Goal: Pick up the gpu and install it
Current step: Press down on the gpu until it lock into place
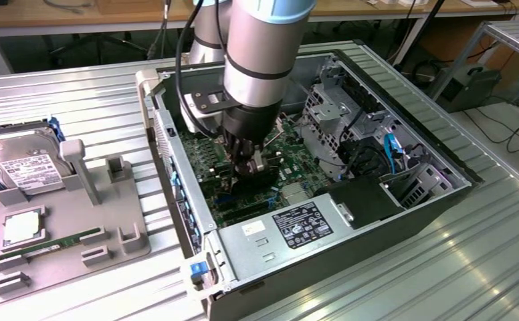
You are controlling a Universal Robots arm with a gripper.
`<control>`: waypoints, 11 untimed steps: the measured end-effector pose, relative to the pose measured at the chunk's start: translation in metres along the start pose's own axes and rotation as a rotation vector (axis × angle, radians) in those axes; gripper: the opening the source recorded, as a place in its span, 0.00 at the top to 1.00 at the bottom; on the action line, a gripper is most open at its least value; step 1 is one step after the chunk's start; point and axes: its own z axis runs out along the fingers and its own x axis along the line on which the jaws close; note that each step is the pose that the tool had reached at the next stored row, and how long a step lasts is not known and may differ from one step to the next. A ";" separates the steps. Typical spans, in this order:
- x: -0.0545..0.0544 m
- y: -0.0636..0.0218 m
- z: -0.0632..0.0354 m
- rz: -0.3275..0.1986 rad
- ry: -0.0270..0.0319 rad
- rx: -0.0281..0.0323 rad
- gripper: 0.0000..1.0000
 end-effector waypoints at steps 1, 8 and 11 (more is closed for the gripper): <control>0.000 0.0002 0.0014 0.000 0.0003 -0.0002 0.89; -0.001 0.0004 -0.0059 0.000 -0.0026 -0.0002 0.89; -0.001 0.0004 -0.0220 0.000 -0.0010 -0.0028 0.89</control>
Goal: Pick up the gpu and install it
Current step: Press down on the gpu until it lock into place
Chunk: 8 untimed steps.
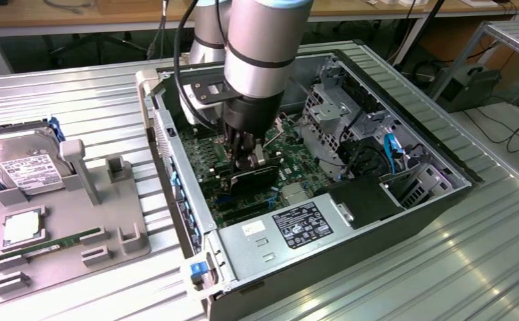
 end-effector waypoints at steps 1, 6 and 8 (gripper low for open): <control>0.000 0.0000 0.0001 0.000 -0.0002 0.0001 0.89; 0.000 0.0000 -0.0001 0.000 0.0013 -0.0001 0.89; 0.000 0.0000 0.0000 0.000 0.0019 0.0000 0.89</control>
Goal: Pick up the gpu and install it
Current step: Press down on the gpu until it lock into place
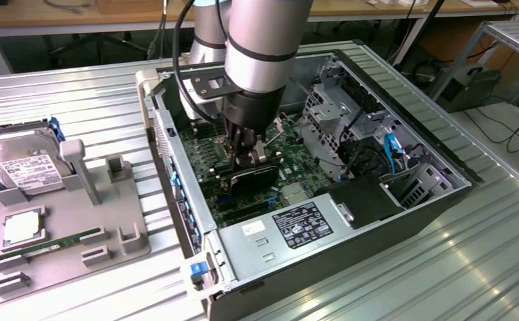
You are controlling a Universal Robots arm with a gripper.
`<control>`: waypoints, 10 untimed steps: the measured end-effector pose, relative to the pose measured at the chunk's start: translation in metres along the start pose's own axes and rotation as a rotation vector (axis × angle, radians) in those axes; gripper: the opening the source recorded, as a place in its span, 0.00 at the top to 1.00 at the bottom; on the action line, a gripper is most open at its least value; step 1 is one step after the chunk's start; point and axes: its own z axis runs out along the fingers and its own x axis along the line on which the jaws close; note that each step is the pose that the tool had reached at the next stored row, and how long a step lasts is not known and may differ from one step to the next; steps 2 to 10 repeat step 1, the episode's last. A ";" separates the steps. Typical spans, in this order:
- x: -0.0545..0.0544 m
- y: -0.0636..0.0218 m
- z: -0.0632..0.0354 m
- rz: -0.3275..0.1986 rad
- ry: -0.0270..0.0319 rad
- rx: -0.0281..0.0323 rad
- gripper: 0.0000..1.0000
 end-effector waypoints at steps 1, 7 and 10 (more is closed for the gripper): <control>0.000 0.0000 0.0000 0.000 0.0003 -0.0001 0.89; 0.000 0.0000 0.0000 0.000 0.0003 -0.0001 0.89; 0.000 0.0000 0.0000 0.000 0.0003 -0.0001 0.89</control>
